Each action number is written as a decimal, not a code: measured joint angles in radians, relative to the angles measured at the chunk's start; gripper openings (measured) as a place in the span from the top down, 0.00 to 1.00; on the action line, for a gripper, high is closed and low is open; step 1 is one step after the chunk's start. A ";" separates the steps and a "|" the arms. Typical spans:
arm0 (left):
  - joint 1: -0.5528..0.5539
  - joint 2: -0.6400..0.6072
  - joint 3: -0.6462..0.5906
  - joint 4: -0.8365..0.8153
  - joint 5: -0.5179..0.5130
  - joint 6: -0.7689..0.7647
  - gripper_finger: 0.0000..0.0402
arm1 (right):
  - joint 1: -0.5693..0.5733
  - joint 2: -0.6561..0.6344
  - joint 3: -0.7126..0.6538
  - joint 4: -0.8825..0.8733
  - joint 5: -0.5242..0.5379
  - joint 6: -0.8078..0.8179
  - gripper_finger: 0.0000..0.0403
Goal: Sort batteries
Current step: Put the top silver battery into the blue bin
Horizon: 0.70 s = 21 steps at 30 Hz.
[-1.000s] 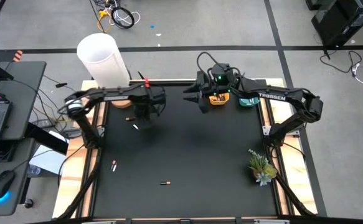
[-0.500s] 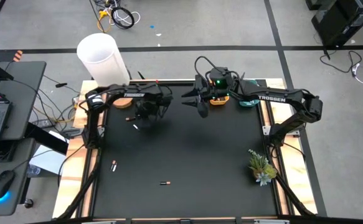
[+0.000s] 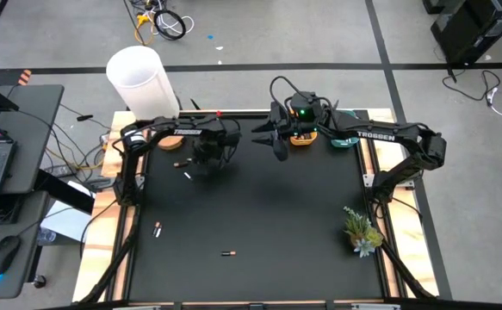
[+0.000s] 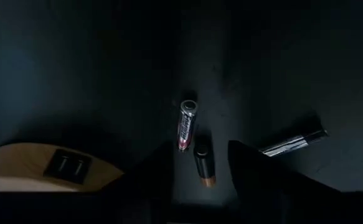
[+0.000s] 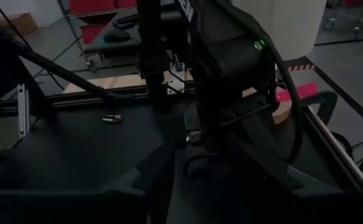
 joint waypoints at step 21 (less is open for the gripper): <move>-0.057 0.128 -0.001 0.024 -0.052 0.025 0.93 | -0.002 0.000 0.000 0.016 0.000 0.001 0.58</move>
